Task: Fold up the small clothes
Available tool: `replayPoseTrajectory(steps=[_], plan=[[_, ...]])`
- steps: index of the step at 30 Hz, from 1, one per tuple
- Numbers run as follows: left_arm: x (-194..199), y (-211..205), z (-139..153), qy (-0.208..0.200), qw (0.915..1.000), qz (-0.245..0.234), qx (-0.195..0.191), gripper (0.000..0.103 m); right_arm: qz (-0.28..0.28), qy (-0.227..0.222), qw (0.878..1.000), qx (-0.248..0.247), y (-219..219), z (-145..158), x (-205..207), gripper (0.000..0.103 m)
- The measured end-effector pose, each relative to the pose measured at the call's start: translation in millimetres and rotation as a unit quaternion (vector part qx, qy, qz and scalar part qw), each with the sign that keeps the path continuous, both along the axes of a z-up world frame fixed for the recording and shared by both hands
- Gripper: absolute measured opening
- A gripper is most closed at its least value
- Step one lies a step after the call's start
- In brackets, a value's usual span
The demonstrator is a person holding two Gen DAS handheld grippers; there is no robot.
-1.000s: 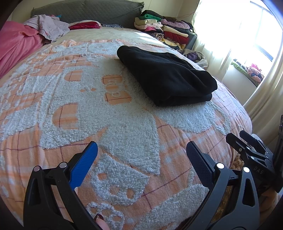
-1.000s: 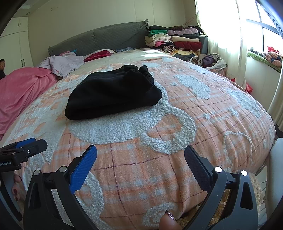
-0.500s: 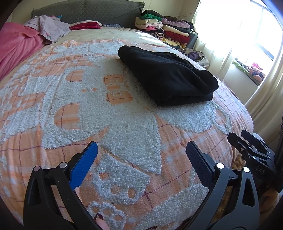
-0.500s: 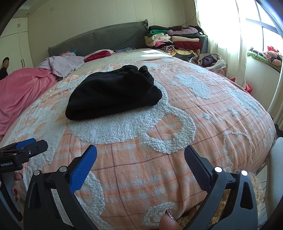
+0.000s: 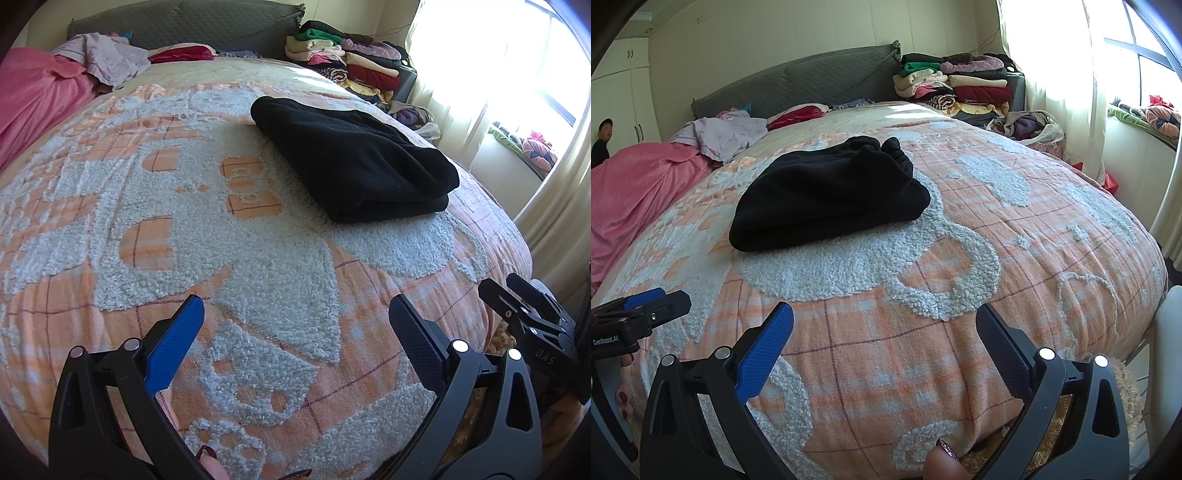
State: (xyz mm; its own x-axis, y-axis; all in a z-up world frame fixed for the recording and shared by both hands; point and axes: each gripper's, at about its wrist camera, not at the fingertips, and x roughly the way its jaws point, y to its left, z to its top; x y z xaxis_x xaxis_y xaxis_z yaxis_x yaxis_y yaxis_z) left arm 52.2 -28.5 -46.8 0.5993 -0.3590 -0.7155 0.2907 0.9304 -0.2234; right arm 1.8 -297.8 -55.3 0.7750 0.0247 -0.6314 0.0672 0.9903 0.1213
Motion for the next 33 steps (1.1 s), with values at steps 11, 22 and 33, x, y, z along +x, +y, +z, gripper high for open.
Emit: replayPoseTrajectory(steps=[11, 22, 33], plan=[[1.2, -1.2, -2.1, 0.004, 0.9999, 0.005, 0.011, 0.094, 0.000, -0.001, 1.000, -0.001, 0.0, 0.2, 1.0, 0.099], [-0.3, -0.8, -1.2, 0.000, 0.9997, 0.017, 0.018, 0.094, -0.002, 0.001, 1.000, -0.002, -2.7, 0.1, 3.0, 0.099], [4.4, 3.3, 2.9, 0.005, 0.9988, 0.042, 0.026, 0.094, -0.039, -0.008, 0.999, -0.001, -19.9, 3.9, -1.5, 0.098]])
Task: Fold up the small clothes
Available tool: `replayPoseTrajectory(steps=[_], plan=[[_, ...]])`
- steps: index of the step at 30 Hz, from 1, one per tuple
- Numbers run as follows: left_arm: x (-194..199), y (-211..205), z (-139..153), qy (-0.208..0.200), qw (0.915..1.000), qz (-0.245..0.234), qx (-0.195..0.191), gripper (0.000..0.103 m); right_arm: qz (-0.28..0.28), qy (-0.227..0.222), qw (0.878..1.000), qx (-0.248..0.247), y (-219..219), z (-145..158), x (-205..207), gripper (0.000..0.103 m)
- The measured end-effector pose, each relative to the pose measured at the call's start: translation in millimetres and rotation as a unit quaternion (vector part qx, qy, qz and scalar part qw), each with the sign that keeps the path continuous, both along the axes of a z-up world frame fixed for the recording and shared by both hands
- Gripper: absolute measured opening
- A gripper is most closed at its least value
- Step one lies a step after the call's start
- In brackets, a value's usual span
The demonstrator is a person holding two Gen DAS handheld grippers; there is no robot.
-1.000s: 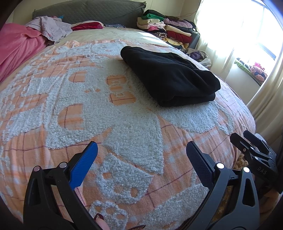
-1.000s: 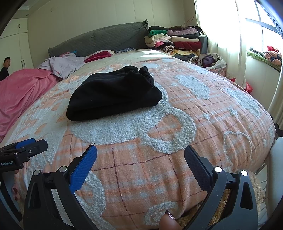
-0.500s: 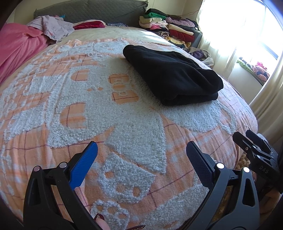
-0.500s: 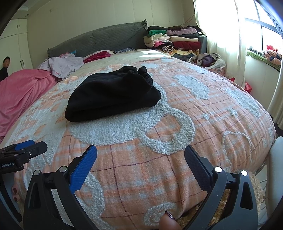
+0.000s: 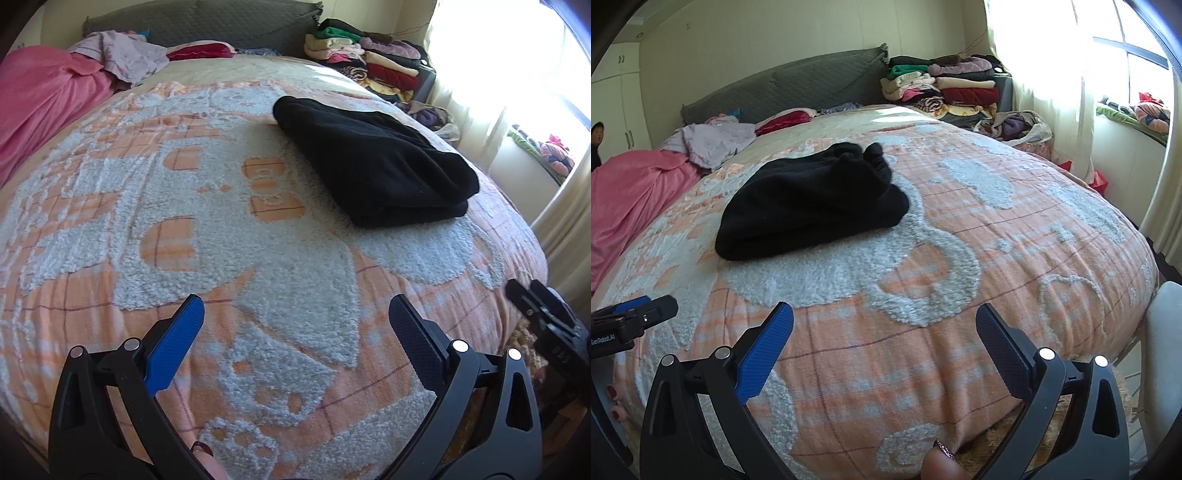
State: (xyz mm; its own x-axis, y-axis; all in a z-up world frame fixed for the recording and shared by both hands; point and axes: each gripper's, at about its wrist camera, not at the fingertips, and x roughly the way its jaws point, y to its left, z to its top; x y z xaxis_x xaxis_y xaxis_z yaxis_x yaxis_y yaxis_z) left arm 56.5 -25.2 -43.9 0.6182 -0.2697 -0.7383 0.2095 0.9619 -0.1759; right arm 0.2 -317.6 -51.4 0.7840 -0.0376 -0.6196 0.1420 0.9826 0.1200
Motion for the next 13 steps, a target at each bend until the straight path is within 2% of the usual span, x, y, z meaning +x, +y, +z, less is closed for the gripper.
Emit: replayPoseTrajectory(steps=[3, 5, 7, 9, 11, 13], plan=[[5.8, 17.6, 4.1, -0.009, 0.9997, 0.022, -0.006, 0.094, -0.042, -0.010, 0.999, 0.016, -34.2, 9.1, -8.9, 0.098], [16.5, 40.4, 7.8, -0.002, 0.9988, 0.049, -0.006, 0.094, -0.082, -0.019, 0.996, 0.024, -65.6, 15.7, -17.7, 0.098], [39.7, 86.0, 14.9, 0.016, 0.9938, 0.109, 0.010, 0.094, -0.130, -0.029, 0.991, 0.026, -106.0, 22.0, -30.0, 0.098], [60.5, 136.1, 21.9, 0.033, 0.9843, 0.172, 0.026, 0.094, -0.190, -0.033, 0.981, 0.029, -157.2, 25.1, -44.4, 0.098], [79.9, 188.4, 28.5, 0.042, 0.9715, 0.230, 0.043, 0.094, -0.276, -0.022, 0.961, 0.024, -224.1, 21.7, -63.2, 0.098], [99.6, 253.0, 33.7, 0.050, 0.9497, 0.303, 0.061, 0.094, -0.354, -0.002, 0.935, 0.019, -285.8, 11.3, -81.3, 0.098]])
